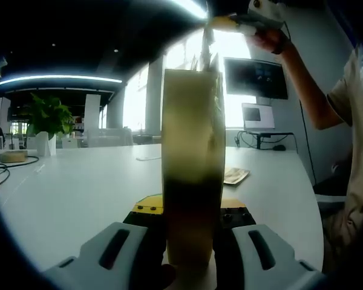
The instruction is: Extract single mask from mask box in order stack masks on table
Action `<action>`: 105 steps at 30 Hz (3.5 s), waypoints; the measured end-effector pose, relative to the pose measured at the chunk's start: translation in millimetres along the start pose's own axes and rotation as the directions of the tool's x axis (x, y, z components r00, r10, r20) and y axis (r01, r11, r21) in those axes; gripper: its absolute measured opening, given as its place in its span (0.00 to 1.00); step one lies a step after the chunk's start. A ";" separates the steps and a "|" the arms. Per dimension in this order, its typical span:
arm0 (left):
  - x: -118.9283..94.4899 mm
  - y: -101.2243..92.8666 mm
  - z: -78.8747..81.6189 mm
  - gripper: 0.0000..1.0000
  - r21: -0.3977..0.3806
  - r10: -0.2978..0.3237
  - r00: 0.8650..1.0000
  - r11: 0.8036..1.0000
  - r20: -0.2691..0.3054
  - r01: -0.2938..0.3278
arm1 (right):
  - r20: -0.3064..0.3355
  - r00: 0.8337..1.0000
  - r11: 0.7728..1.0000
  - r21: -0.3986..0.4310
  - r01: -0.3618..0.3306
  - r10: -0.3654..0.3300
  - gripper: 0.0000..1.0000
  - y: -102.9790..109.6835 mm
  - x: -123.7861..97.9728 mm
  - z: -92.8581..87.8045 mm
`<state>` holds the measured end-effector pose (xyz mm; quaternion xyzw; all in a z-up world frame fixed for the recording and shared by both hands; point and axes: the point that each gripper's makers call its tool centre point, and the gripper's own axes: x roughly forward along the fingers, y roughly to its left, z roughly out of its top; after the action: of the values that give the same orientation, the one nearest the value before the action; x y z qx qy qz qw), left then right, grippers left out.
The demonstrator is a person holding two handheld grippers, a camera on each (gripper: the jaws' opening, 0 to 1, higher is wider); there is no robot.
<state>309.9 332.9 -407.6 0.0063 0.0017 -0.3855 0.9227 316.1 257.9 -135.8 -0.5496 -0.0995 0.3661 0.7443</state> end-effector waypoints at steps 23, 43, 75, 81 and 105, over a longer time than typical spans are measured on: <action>0.4 0.8 -0.1 0.19 0.000 0.000 1.000 1.000 0.000 0.000 | -0.134 0.991 0.998 0.050 0.030 -0.023 0.00 0.0 -13.0 -59.5; -0.3 -0.5 0.0 0.19 0.000 0.000 1.000 1.000 0.000 0.000 | -0.313 0.949 0.990 0.141 -0.001 0.046 0.00 37.1 5.7 -142.5; 0.2 1.2 0.2 0.19 0.000 0.001 1.000 1.000 0.000 -0.001 | -0.487 0.869 0.973 0.230 0.030 0.088 0.00 53.0 43.6 -234.1; 0.2 0.5 0.2 0.19 0.000 0.000 1.000 1.000 0.000 0.000 | -0.538 0.841 0.981 0.187 0.050 0.060 0.00 49.4 51.9 -247.4; 1.0 0.3 -0.1 0.19 0.000 0.000 1.000 1.000 0.000 0.000 | -0.549 0.832 0.988 0.157 0.003 0.085 0.00 79.9 49.9 -239.5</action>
<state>310.8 332.3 -407.7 0.0061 0.0018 -0.3856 0.9226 448.6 122.3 -309.8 -0.5760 0.1600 0.2137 0.7727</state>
